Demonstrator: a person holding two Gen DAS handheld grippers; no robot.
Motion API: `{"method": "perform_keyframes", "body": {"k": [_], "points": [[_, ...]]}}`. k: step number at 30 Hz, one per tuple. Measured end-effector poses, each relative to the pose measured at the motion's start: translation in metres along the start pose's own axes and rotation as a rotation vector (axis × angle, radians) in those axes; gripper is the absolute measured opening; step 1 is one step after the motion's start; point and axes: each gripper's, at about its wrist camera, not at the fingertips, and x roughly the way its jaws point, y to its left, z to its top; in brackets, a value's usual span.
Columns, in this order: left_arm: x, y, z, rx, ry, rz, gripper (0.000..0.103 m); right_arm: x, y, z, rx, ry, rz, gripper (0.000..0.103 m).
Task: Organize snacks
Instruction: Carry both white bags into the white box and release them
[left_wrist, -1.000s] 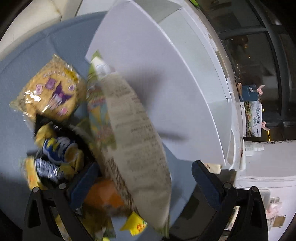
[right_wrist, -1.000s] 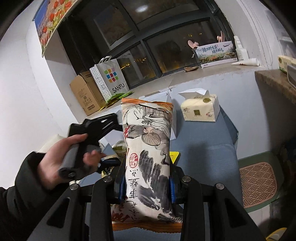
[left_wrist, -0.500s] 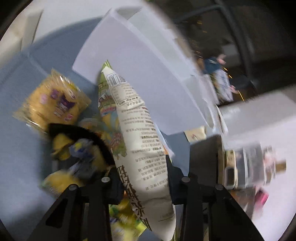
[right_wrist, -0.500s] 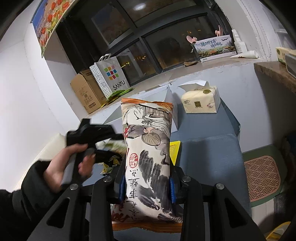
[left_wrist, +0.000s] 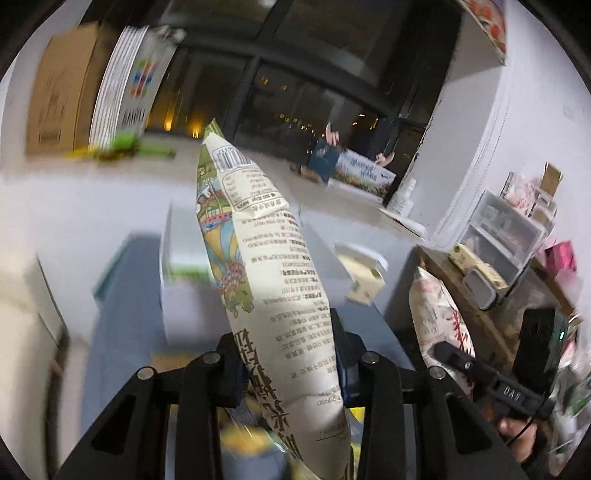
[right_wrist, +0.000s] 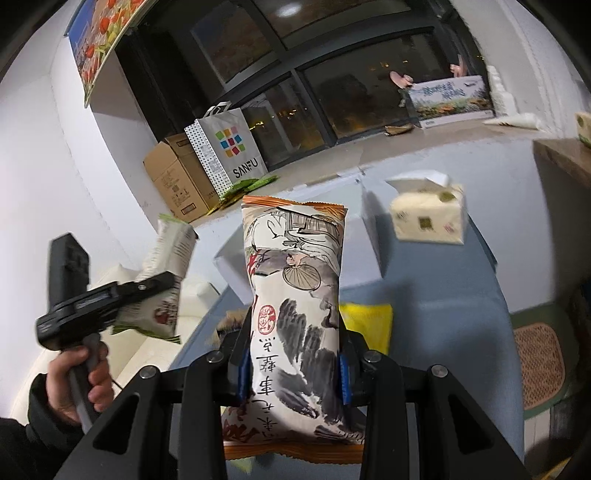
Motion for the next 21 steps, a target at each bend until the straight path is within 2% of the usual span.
{"method": "perform_keyframes", "body": {"k": [2,6,7,11,16,17,19,20,21], "points": [[0.013,0.0,0.023,0.041,-0.007,0.009,0.039,0.018,0.005,0.023,-0.014,-0.006,-0.006,0.038],[0.058,0.012,0.065,0.099,0.069,0.042,0.039,0.066,0.008,0.07,-0.035,0.006,-0.054,0.038],[0.075,0.016,0.074,0.128,0.091,0.072,0.039,0.084,0.007,0.084,-0.04,0.021,-0.077,0.038],[0.129,0.032,0.089,0.171,0.179,0.123,0.039,0.138,0.004,0.121,-0.079,0.078,-0.15,0.038],[0.174,0.044,0.101,0.228,0.226,0.187,0.041,0.193,-0.008,0.153,-0.096,0.141,-0.221,0.038],[0.179,0.046,0.097,0.232,0.239,0.192,0.045,0.202,-0.01,0.158,-0.11,0.152,-0.236,0.038],[0.188,0.048,0.096,0.227,0.27,0.204,0.072,0.213,-0.011,0.166,-0.137,0.155,-0.275,0.042],[0.188,0.047,0.095,0.232,0.27,0.193,0.097,0.216,-0.012,0.17,-0.137,0.152,-0.283,0.065],[0.186,0.044,0.094,0.241,0.255,0.187,0.103,0.217,-0.013,0.172,-0.131,0.15,-0.292,0.083]]}}
